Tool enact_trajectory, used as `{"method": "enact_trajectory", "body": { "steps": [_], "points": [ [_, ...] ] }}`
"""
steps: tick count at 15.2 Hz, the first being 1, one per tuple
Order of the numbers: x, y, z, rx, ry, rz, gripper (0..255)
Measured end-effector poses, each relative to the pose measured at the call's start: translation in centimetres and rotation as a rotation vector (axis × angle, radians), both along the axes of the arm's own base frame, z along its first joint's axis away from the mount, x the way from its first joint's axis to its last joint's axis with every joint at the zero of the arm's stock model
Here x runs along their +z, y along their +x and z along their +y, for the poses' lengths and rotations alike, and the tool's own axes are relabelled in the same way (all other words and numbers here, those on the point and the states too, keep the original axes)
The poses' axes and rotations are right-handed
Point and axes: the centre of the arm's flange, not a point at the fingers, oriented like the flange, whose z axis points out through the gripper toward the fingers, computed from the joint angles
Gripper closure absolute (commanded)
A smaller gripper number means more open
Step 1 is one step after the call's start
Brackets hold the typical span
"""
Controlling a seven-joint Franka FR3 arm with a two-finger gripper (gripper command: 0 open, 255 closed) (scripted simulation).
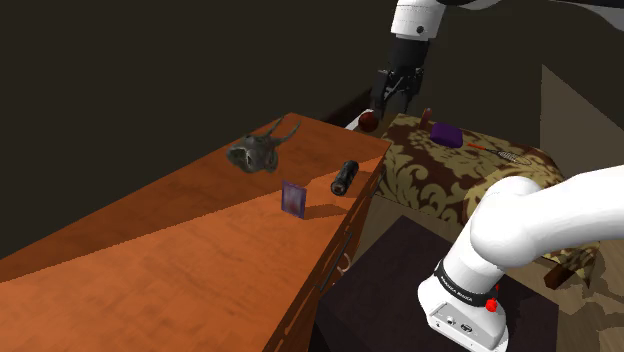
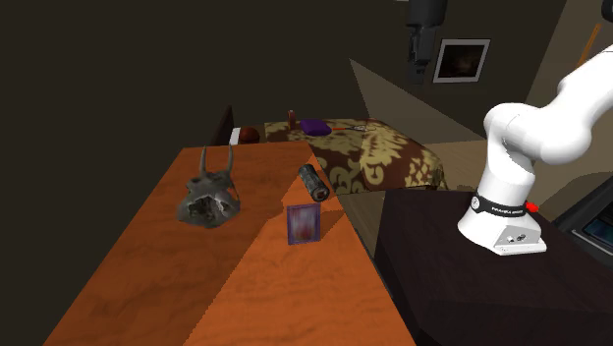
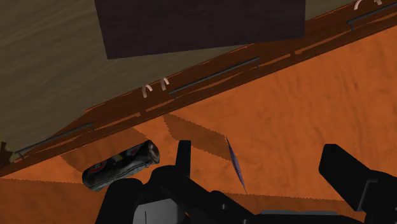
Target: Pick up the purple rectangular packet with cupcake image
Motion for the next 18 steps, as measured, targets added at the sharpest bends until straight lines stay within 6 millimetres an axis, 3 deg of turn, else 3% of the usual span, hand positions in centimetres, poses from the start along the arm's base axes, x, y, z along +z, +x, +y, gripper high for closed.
{"method": "enact_trajectory", "body": {
  "steps": [3, 18],
  "points": [
    [-1.2, 1.0, -0.1, 0.015, 0.000, 0.000, 0],
    [-17.0, 11.9, 1.1, 0.199, 0.001, -0.014, 0]
  ]
}}
